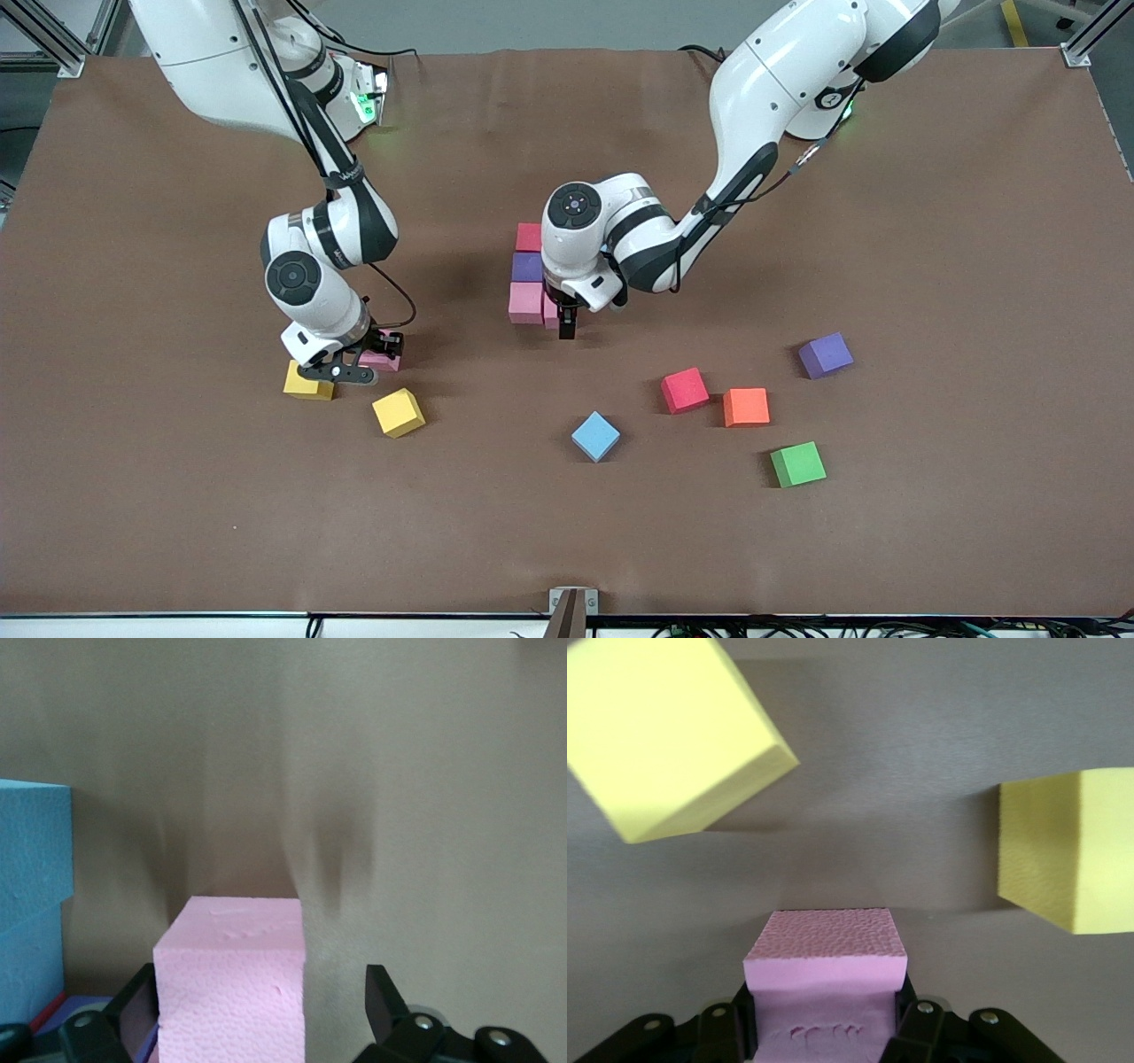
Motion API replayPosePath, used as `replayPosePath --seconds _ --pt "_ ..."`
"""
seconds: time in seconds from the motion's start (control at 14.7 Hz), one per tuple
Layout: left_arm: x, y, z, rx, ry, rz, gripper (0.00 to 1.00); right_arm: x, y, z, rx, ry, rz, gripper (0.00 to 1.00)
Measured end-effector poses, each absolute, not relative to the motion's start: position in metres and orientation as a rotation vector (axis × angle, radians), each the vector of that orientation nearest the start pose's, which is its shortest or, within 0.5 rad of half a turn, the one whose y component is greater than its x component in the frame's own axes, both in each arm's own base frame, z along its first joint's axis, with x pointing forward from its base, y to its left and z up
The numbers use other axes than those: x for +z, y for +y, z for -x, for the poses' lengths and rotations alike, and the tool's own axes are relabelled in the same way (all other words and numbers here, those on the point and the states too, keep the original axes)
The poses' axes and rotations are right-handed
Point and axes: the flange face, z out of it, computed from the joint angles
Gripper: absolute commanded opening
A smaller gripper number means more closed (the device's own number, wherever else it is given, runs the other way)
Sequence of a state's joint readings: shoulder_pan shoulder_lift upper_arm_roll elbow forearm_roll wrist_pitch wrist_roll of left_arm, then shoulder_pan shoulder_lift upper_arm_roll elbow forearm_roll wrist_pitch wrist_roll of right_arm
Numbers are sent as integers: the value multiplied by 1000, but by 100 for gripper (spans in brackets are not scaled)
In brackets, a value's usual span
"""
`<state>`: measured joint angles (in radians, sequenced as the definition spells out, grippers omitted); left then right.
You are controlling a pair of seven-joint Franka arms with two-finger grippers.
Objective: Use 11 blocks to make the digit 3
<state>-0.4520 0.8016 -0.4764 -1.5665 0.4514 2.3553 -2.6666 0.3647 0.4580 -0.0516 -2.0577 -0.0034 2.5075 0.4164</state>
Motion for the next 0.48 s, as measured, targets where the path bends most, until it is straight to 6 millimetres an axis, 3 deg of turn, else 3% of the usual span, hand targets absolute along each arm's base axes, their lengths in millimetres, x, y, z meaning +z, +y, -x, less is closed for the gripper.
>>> replayPosePath --seconds 0.27,0.48 --pt "242 -527 -476 12 2110 -2192 100 252 254 -572 -14 128 3147 3" --pt "262 -517 -492 48 1985 -2281 100 276 298 -573 -42 74 3114 3"
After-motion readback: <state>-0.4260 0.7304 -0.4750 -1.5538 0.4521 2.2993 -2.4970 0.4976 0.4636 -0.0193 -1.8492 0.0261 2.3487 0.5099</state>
